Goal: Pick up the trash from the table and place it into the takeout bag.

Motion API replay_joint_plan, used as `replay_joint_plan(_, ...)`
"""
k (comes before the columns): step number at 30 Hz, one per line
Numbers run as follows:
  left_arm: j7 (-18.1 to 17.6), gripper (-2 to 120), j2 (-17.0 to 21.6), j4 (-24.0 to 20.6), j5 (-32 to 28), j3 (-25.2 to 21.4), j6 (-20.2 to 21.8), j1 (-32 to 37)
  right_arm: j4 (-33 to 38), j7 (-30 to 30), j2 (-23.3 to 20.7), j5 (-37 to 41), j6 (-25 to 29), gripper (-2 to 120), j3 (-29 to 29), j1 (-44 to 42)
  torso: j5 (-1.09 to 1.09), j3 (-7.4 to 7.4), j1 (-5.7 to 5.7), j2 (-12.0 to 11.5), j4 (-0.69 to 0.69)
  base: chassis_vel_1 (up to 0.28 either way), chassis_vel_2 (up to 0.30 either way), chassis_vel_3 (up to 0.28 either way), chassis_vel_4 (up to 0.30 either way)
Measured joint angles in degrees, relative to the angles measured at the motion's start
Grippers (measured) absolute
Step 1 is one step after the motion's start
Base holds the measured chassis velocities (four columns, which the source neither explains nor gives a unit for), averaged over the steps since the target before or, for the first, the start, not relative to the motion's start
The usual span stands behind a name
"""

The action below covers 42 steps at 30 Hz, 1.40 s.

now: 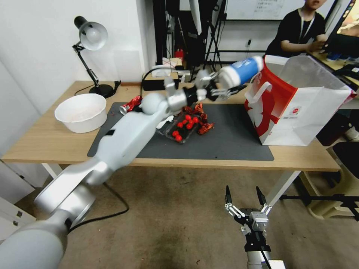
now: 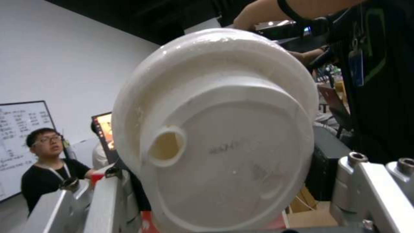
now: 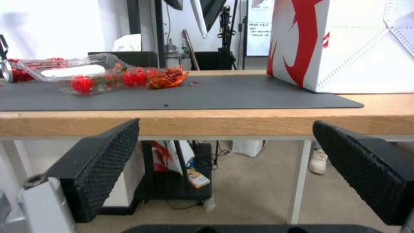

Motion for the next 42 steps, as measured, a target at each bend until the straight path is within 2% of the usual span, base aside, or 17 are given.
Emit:
replay_joint_plan(5,-1.84,61,-3.98,4.31,1.75,2.56,0.29,-3.4,0.11,0.01,0.45,-0.35,0.0,100,-0.36,-0.28,0.0,0.0,0.0,0.0,0.0,0.0,0.0,0.0,0.0)
replay_joint_plan(6,-2.7,61,-5.69,6.58,2.16,4.71,0.38,-5.39,0.12,0.01,0.54,-0.46,0.01,100,-0.44,-0.44,-0.01,0.0,0.0,0.0,0.0,0.0,0.0,0.0,0.0)
replay_joint_plan(7,-2.7,61,-5.69,6.58,2.16,4.71,0.38,-5.39,0.12,0.01,0.54,-0.46,0.01,100,-0.44,-0.44,-0.01,0.0,0.0,0.0,0.0,0.0,0.0,0.0,0.0)
replay_joint_plan(12,-3.48,61,-9.51,12.52,3.36,9.87,0.5,-11.12,0.13,0.02,0.59,-0.49,0.03,100,-0.27,-0.54,-0.02,0.0,0.0,0.0,0.0,0.0,0.0,0.0,0.0)
replay_joint_plan(16,-4.14,61,-11.34,15.57,3.85,12.22,1.31,-14.29,0.11,0.03,0.68,-0.5,0.03,100,-0.25,-0.57,-0.01,-0.01,0.0,0.0,-0.01,0.0,0.0,0.0,0.0)
replay_joint_plan(20,-5.58,61,-11.81,16.7,5.95,15.14,3.58,-17.38,0.11,0.04,0.69,-0.49,0.02,100,-0.14,-0.56,-0.02,-0.01,0.0,0.0,0.0,0.0,0.0,0.0,0.0)
replay_joint_plan(27,-6.55,61,-11.67,16.68,10.37,17.04,5.94,-19.87,0.01,0.04,0.69,-0.5,-0.01,100,-0.03,-0.55,-0.02,-0.01,0.0,0.0,0.0,0.0,0.0,0.0,0.0)
replay_joint_plan(37,-6.15,61,-11.56,15.86,15.93,19.27,6.2,-22.92,-0.15,0.05,0.91,-0.5,-0.14,100,-0.05,-0.5,-0.02,-0.01,0.0,0.0,0.0,0.0,0.0,0.0,0.0)
replay_joint_plan(42,-6.65,61,-11.55,15.59,16.72,19.89,6.25,-23.64,-0.22,0.05,1.11,-0.56,-0.16,100,-0.1,-0.48,-0.02,-0.01,0.0,0.0,0.0,0.0,0.0,0.0,0.0)
